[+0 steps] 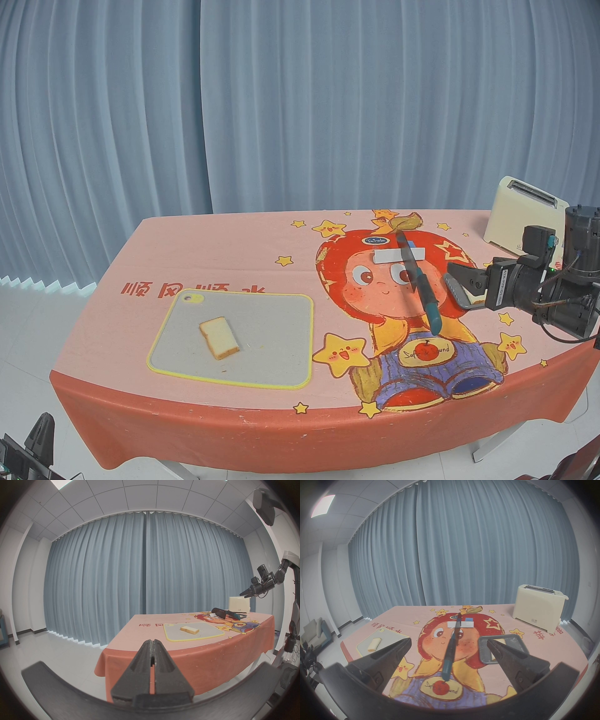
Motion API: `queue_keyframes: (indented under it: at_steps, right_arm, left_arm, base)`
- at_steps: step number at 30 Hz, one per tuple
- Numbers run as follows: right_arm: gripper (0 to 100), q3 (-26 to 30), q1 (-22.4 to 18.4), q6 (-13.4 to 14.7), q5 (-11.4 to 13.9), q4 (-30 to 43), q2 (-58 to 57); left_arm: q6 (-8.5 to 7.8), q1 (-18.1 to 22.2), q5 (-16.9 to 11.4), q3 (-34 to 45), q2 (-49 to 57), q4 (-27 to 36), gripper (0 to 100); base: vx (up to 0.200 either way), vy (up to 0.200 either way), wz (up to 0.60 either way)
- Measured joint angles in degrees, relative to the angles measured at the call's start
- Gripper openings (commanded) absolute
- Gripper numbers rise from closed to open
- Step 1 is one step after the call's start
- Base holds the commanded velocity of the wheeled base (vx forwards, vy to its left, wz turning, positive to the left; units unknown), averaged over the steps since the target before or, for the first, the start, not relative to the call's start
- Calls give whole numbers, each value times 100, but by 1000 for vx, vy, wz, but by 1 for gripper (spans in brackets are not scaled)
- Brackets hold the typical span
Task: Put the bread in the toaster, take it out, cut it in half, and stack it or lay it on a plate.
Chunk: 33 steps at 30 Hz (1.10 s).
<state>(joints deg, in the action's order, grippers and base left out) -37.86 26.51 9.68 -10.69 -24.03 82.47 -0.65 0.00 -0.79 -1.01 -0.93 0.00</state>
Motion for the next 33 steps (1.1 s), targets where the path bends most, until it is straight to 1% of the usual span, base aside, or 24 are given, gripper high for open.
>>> queue_keyframes:
  at_steps: [9,11,16,23,27,30,33]
  right_arm:
    - [100,52,206,0,-46,0,-46]
    - [100,52,284,4,-105,13,-46]
    - [100,88,631,17,-318,68,-35]
    - [100,93,1320,33,-408,104,0]
    - [100,-168,1755,39,-496,162,247]
    - [100,-474,1954,94,-521,180,568]
    - [100,-924,2100,178,-547,213,1028]
  left_arm:
    - [-4,0,1,0,0,0,0]
    - [-4,-2,1,0,0,0,0]
    - [-6,-5,4,0,0,-2,0]
    - [-4,-5,1,0,0,-2,0]
    - [-6,-2,1,0,0,-5,0]
    - [-6,-5,0,0,0,-2,0]
    - [-6,0,0,0,0,-5,0]
  base:
    - [0,200,0]
    - [0,200,0]
    - [0,200,0]
    - [0,0,0]
    - [0,0,0]
    - [0,0,0]
    - [0,0,0]
